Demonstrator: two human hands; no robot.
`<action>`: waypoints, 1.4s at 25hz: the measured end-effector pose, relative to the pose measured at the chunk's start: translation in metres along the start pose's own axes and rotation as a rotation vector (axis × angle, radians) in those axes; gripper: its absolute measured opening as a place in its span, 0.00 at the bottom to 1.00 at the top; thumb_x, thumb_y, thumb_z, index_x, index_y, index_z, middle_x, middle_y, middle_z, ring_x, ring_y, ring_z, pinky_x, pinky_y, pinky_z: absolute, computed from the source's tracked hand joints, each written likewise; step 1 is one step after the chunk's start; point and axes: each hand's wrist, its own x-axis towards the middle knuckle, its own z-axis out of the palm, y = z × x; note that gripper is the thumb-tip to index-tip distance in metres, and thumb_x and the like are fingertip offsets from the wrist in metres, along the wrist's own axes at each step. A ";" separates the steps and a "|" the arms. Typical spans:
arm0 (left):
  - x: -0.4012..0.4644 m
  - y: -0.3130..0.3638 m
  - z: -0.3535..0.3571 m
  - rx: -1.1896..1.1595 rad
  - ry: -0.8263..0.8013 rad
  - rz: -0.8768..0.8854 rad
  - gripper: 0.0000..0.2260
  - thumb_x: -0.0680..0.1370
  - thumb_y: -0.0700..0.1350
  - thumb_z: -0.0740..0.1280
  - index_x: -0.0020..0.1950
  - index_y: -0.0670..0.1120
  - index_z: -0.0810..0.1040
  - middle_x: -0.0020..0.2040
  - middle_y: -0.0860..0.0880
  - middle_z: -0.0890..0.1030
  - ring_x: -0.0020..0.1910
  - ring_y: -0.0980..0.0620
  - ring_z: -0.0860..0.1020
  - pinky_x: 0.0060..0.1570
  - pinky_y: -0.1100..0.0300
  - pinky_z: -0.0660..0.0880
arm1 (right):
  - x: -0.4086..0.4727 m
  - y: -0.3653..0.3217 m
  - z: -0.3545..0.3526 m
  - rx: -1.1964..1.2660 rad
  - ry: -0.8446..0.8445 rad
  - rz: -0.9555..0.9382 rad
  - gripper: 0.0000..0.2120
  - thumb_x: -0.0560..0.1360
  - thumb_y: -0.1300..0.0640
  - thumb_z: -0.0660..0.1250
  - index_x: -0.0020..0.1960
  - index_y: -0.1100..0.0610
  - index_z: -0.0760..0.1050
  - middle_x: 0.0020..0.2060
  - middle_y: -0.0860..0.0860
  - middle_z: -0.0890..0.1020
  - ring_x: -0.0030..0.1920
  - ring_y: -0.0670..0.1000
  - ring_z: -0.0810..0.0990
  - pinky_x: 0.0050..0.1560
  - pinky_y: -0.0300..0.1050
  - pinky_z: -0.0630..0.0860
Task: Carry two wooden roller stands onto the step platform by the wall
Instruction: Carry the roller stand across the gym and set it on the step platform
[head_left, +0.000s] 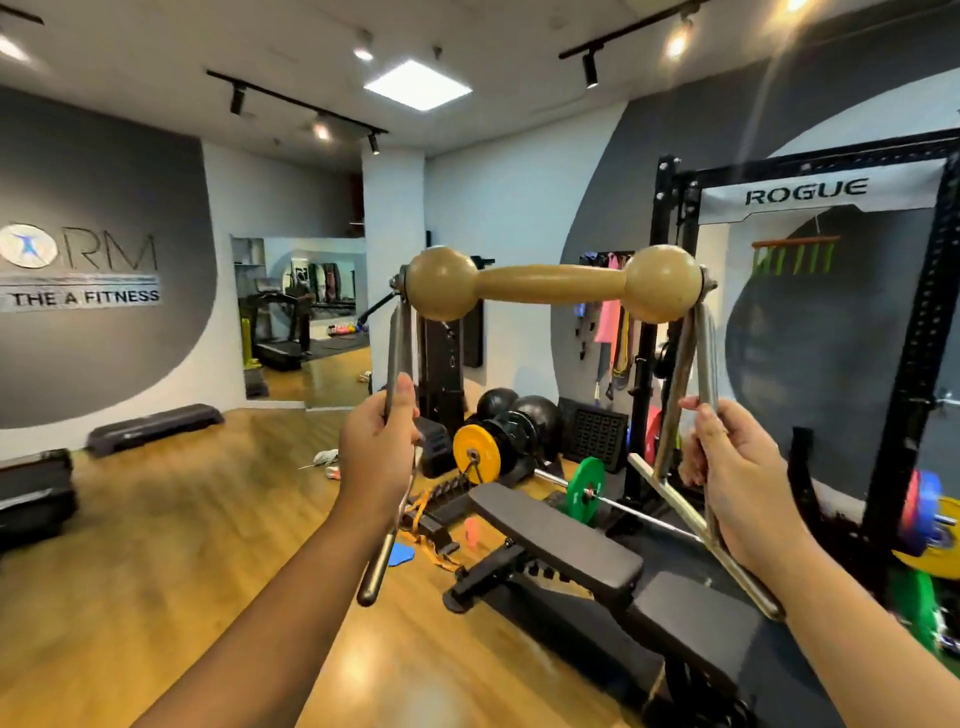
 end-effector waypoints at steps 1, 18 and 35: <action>0.006 -0.009 0.011 0.008 0.039 0.005 0.21 0.84 0.59 0.62 0.39 0.46 0.75 0.27 0.54 0.69 0.25 0.54 0.66 0.27 0.59 0.62 | 0.020 0.014 -0.001 0.021 -0.034 -0.004 0.11 0.87 0.50 0.59 0.54 0.46 0.81 0.31 0.46 0.72 0.30 0.47 0.69 0.29 0.39 0.70; 0.155 -0.151 0.043 0.127 0.385 -0.011 0.17 0.82 0.60 0.66 0.38 0.51 0.79 0.26 0.55 0.70 0.24 0.56 0.68 0.23 0.63 0.64 | 0.234 0.217 0.133 0.166 -0.371 0.070 0.13 0.88 0.53 0.57 0.53 0.45 0.80 0.31 0.48 0.73 0.32 0.49 0.70 0.35 0.51 0.70; 0.422 -0.318 -0.017 0.478 0.692 0.057 0.26 0.73 0.74 0.65 0.30 0.53 0.69 0.27 0.52 0.66 0.27 0.49 0.65 0.32 0.50 0.62 | 0.451 0.412 0.428 0.317 -0.632 0.103 0.11 0.87 0.52 0.60 0.55 0.56 0.77 0.32 0.49 0.74 0.31 0.46 0.71 0.34 0.47 0.70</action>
